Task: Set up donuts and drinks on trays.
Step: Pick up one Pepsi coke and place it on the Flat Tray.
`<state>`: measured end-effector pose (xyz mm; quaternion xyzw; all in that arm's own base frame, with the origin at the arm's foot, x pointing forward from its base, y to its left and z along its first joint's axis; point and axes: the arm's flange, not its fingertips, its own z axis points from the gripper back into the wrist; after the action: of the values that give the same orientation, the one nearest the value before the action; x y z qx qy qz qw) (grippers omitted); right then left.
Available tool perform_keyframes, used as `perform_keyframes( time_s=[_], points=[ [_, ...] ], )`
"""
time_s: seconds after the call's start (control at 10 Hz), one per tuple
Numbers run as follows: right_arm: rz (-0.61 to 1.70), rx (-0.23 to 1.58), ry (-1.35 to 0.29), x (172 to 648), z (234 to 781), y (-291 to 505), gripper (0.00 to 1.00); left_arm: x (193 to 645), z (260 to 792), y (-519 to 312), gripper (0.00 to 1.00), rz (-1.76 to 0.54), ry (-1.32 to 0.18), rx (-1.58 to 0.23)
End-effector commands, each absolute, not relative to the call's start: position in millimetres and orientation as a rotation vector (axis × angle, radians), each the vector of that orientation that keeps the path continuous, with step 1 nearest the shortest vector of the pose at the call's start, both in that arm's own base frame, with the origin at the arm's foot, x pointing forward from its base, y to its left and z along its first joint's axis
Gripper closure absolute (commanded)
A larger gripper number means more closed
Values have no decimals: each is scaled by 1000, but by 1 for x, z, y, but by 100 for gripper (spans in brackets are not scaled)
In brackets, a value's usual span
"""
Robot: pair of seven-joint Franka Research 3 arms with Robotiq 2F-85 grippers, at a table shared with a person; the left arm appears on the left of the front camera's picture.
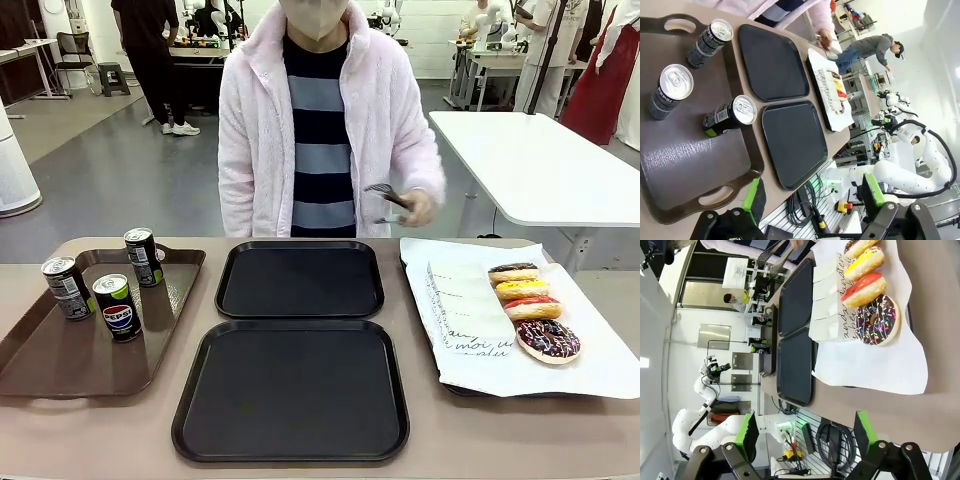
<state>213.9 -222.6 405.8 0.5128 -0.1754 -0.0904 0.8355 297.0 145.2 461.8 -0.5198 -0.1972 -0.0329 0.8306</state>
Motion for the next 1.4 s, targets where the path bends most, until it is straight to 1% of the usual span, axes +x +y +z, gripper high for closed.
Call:
perform_keyframes(
  time_s=[0.0, 1.3],
  points=[
    [-183, 1103, -391, 215, 404, -223, 0, 297, 461, 148, 0, -81, -433, -1120],
    [-183, 1103, -391, 215, 404, -223, 0, 297, 461, 148, 0, -81, -433, -1120]
  ],
)
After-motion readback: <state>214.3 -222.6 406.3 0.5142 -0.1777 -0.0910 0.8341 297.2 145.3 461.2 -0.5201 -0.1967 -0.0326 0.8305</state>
